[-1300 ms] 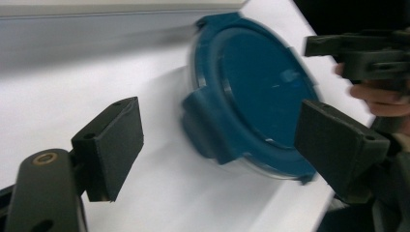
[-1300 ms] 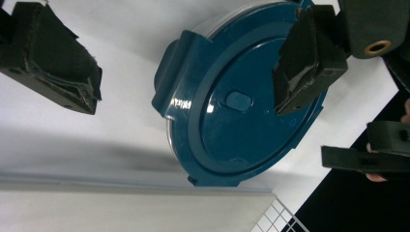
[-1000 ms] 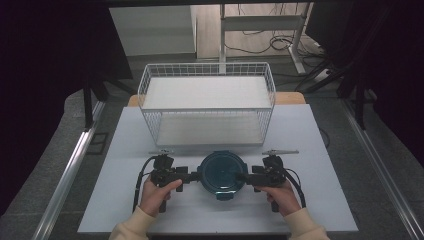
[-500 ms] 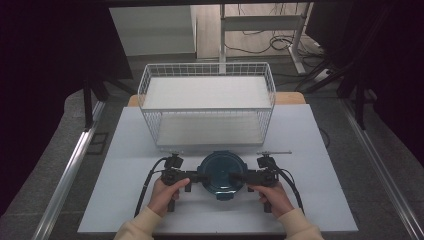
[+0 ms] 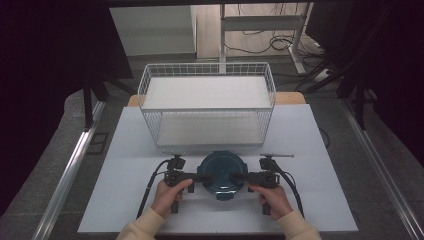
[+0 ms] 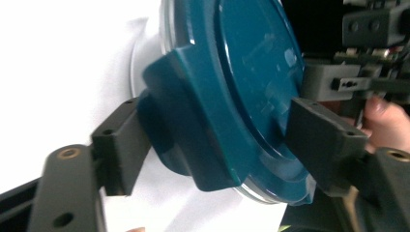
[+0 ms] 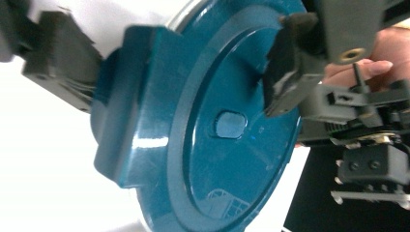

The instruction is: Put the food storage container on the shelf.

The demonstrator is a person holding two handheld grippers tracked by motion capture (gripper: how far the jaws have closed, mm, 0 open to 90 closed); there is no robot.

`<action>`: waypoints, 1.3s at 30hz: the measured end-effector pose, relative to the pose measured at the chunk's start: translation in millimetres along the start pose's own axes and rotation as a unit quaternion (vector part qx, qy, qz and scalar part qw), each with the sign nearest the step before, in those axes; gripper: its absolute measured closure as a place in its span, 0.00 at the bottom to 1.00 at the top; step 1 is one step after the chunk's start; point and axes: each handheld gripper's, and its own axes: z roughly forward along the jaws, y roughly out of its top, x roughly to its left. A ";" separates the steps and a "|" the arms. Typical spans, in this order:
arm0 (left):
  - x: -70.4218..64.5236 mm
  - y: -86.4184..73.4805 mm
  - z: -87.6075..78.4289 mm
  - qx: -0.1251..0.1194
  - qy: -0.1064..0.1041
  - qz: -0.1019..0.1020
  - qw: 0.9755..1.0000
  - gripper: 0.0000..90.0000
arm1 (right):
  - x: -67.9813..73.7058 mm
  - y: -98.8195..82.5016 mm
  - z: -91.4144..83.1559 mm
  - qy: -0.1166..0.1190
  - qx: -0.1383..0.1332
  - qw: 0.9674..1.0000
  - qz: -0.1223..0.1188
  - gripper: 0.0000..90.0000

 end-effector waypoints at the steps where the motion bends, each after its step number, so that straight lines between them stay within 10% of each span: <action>1: 1.1 0.0 -0.7 -0.002 -0.002 -0.004 1.000 0.31 | 0.0 -0.2 -1.4 0.000 0.000 1.000 -0.003 0.27; 21: -8.4 -4.3 -6.1 -0.011 0.011 0.013 1.000 0.36 | -5.6 -0.9 -11.4 0.026 -0.023 0.999 0.012 0.40; 39: -16.2 -6.6 -15.1 -0.029 0.021 0.030 0.999 0.44 | 8.3 -4.8 -19.2 0.009 -0.050 0.998 -0.024 0.43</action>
